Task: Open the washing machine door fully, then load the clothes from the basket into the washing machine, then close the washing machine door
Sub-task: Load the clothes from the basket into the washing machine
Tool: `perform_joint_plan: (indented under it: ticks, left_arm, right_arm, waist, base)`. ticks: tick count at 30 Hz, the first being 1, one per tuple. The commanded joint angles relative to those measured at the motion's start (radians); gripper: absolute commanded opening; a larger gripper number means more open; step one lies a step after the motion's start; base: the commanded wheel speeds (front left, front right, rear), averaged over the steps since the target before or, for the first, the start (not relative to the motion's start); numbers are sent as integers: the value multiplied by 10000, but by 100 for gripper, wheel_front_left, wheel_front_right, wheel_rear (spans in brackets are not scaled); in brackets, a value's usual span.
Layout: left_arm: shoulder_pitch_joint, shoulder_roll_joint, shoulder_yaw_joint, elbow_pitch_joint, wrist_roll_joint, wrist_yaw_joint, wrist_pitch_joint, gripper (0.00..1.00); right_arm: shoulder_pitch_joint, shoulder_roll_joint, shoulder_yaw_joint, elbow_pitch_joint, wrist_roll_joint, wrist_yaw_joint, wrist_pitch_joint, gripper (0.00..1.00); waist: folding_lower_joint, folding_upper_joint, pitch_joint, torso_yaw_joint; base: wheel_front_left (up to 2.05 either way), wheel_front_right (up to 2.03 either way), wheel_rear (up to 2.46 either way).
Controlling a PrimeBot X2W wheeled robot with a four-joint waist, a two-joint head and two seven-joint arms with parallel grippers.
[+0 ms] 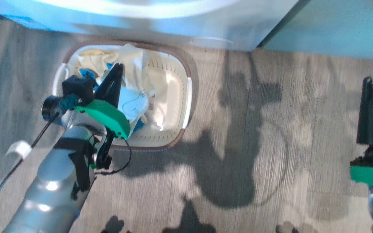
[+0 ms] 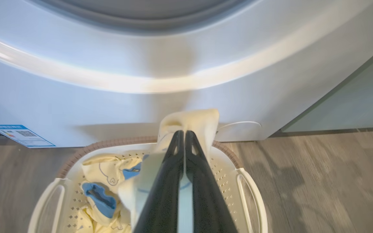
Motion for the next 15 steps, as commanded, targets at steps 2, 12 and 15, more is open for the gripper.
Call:
perform_joint_plan:
  ticks: [2, 12, 15]
  left_arm:
    - [472, 382, 720, -851, 261, 109, -106, 0]
    - [2210, 440, 1896, -2978, 1055, 432, -106, 0]
    - [2753, 497, 2142, -3338, 1171, 521, -106, 0]
  right_arm:
    - [444, -110, 130, -108, 43, -29, -63, 100]
    - [1097, -110, 106, 522, 49, -29, -63, 100]
    - [1321, -110, 132, 739, 45, -29, -63, 100]
  waist:
    - [1, -1, -690, 127]
    - [1, -1, -2248, 258]
    - [1, -1, -2767, 235]
  base:
    - [0, 0, 0]
    - [0, 0, 0]
    - [0, 0, 0]
